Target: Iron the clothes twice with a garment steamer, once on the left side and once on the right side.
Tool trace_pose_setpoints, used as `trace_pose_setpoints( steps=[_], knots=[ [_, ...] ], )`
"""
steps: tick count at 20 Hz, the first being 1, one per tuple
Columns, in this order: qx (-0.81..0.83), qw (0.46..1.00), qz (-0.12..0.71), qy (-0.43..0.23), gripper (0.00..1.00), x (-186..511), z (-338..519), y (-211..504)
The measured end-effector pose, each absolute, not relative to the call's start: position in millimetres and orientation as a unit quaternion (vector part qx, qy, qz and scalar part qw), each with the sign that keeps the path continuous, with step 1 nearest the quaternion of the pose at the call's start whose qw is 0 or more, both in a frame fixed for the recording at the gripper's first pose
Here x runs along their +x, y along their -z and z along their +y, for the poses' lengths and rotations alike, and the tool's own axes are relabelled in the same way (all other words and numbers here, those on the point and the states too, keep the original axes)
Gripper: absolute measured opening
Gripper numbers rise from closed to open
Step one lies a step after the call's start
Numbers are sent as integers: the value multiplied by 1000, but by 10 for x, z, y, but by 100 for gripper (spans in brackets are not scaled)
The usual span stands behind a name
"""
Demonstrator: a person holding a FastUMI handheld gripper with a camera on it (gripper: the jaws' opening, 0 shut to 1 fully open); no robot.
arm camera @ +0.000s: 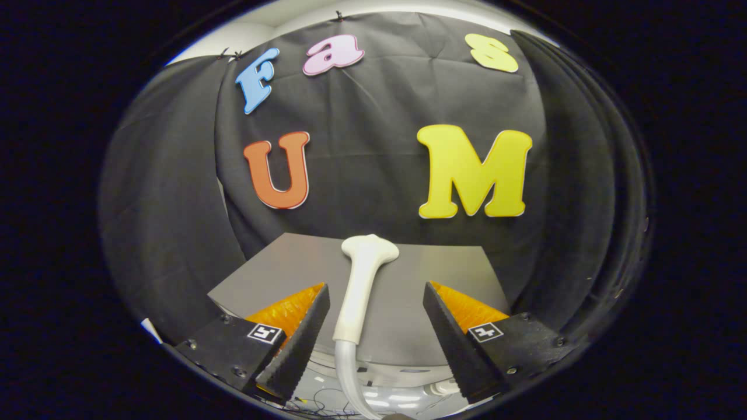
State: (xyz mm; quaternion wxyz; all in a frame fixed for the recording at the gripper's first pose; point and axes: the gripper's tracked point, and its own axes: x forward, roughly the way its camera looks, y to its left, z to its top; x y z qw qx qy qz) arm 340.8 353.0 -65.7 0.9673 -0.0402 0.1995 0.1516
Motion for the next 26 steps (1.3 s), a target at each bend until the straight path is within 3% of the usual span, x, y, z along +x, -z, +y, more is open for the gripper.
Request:
trace_pose_setpoints(
  steps=[8,19,20,24,26],
  knots=[
    [-46,953,275,-121,99,3818,3741,1284],
    [-47,932,348,-89,60,3902,3822,1540],
    [-39,929,358,-90,60,3900,3848,1531],
    [-19,924,365,-112,38,3910,3913,1511],
    [-2,925,359,-125,34,3914,3909,1491]
  ],
)
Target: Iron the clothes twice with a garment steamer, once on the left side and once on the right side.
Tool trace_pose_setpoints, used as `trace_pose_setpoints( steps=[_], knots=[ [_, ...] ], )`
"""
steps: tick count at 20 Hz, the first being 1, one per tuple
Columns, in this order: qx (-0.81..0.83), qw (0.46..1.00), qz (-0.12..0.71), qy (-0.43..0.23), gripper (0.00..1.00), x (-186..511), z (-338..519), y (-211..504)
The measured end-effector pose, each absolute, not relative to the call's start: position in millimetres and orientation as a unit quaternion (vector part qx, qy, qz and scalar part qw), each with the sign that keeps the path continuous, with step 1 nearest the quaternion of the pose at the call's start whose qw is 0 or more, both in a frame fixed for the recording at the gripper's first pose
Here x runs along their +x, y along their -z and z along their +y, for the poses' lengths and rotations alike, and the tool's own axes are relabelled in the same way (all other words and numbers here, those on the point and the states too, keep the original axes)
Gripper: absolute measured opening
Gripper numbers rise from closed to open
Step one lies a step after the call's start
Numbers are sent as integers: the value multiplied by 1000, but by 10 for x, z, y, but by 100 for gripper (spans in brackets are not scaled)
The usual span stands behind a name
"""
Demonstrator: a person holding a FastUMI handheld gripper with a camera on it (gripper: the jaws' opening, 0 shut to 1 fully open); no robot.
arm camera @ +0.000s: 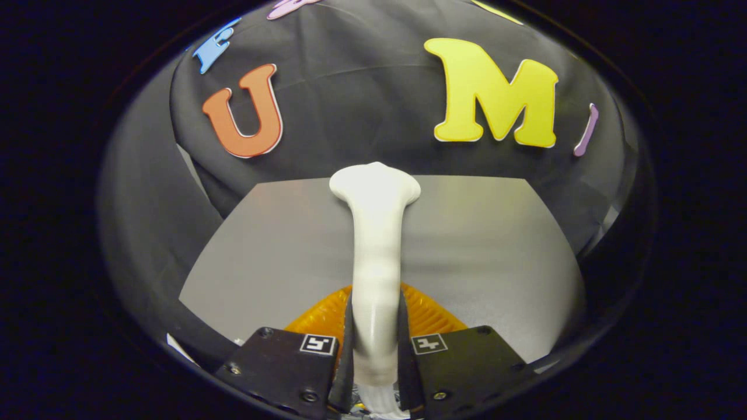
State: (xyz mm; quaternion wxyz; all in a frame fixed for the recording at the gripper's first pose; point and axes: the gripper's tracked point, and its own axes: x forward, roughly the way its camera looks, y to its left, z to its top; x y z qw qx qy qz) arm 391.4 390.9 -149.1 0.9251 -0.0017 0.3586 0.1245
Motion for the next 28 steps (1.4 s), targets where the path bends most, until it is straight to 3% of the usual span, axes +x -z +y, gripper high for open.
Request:
trace_pose_setpoints(
  steps=[4,11,23,28],
  knots=[
    [4,932,330,-151,28,3872,3877,1424],
    [5,959,213,-188,26,3443,3743,934],
    [30,971,52,-233,26,2015,3152,-375],
    [43,977,-21,-206,26,1439,2565,-965]
  ],
)
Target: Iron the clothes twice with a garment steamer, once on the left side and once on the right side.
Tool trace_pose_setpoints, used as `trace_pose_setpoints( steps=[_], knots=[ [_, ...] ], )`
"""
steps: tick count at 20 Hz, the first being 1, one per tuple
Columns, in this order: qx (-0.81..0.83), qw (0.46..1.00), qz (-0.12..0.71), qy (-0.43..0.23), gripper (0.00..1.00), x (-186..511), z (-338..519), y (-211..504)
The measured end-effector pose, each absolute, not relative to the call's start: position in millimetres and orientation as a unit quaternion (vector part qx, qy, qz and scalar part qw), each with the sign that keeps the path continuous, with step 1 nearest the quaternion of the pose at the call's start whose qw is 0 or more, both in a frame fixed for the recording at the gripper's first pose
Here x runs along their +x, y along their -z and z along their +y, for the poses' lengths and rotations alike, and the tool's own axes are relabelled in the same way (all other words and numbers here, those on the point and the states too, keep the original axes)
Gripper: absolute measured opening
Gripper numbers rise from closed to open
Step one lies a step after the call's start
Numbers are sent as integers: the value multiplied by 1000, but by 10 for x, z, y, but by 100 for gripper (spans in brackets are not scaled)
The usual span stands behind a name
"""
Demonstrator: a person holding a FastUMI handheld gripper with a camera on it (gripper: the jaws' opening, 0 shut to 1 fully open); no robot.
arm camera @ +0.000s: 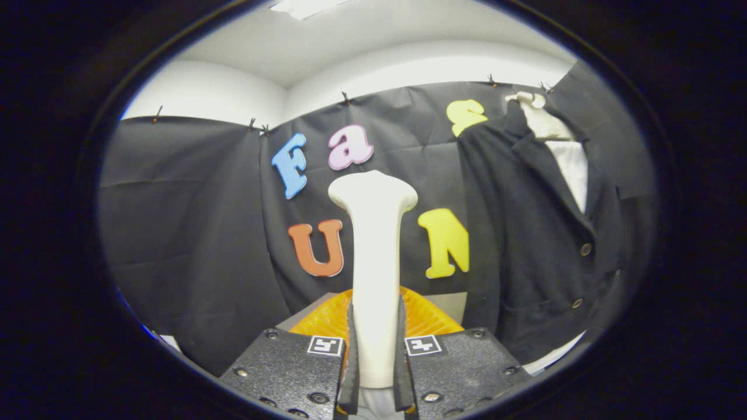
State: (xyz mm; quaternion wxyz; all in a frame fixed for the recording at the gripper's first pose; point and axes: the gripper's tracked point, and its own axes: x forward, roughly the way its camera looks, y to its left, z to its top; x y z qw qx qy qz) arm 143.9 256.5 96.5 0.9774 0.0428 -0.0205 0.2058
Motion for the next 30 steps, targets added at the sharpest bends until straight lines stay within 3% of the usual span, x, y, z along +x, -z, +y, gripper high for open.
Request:
trace_pose_setpoints(
  steps=[8,14,23,30],
  knots=[
    [50,988,-91,-114,25,1072,1260,-1524],
    [46,992,-99,-66,25,1431,611,-1775],
    [20,996,-71,-56,26,2222,589,-1714],
    [-1,998,-56,-25,26,2418,554,-1417]
  ],
)
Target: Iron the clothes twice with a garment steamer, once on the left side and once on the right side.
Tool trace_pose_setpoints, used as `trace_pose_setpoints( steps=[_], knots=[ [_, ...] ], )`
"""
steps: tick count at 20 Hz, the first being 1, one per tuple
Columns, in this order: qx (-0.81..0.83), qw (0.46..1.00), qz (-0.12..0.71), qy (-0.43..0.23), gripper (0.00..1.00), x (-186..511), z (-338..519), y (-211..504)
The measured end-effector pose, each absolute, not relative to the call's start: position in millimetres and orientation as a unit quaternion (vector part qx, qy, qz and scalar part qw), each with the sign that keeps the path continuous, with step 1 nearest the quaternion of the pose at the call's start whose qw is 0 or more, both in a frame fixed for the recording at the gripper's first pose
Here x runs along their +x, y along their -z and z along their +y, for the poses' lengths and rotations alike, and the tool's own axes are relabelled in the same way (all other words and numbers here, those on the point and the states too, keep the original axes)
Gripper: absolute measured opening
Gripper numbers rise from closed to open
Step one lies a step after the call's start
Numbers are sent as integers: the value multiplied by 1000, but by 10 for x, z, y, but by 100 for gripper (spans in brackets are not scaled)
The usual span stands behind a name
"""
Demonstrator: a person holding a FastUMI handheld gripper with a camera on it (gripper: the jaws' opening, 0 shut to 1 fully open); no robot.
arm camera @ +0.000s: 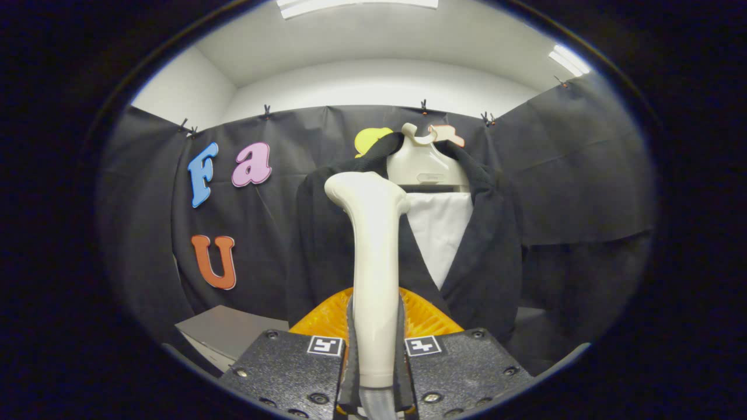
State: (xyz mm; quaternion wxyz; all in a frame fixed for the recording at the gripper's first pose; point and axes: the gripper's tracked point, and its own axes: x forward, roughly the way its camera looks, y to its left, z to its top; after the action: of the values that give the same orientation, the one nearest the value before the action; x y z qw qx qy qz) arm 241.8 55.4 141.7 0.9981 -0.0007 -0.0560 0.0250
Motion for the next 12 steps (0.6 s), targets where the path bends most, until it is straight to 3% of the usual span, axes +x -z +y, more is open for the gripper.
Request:
trace_pose_setpoints(
  steps=[12],
  knots=[
    [-2,1000,-10,-4,26,2321,368,-812]
  ],
)
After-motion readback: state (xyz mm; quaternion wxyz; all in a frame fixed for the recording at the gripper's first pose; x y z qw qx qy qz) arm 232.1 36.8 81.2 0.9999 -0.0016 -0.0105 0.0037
